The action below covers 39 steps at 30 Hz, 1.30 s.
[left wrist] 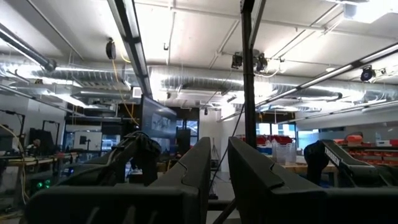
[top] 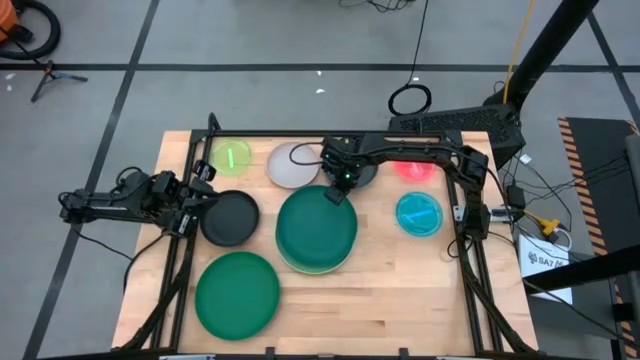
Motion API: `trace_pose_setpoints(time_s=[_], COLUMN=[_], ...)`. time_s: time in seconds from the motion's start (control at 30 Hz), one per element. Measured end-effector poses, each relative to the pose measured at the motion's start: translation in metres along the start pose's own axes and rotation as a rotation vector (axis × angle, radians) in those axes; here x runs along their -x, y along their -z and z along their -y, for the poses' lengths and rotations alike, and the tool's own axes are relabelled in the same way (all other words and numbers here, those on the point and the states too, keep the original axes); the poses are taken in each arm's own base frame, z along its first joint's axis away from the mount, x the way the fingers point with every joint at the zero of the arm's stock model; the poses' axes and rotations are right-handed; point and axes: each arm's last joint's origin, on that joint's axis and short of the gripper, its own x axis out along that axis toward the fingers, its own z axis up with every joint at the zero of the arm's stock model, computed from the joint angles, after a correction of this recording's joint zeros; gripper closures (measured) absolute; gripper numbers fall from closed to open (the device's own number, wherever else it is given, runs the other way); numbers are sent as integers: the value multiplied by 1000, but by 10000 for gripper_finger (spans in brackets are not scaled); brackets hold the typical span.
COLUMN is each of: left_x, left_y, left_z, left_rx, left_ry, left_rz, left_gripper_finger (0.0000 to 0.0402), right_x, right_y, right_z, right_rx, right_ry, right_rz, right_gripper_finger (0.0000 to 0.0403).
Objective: Stack plastic plates
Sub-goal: Stack the right dark green plate on top of the green plate, then stack the dark green plate on top of the other dark green plate
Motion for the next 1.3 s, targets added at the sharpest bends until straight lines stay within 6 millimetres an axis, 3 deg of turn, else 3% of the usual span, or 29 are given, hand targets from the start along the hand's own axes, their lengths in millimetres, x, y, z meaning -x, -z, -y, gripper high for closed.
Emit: trace_pose_setpoints(time_s=[0.3,0.47,0.67,0.9,1.17,1.3], left_x=[0,0,0,-1,-13,-26], left_y=[0,1,5,11,23,39], left_z=[0,0,0,0,2,5], left_rx=[3,5,19,49,110,170], left_ry=[0,0,-5,4,24,55], left_rz=[0,-9,-51,-107,-149,-212], left_gripper_finger=[339,339,339,339,339,339], right_x=[1,16,37,49,50,49], right_y=[0,2,10,56,108,133], right_z=[-1,0,-34,-55,-52,-46], right_rx=[5,37,316,552,694,777], right_ry=[-3,-2,30,-50,-158,-172], right_rz=[9,25,273,533,912,1020], right_gripper_finger=[298,273,275,291,307,313])
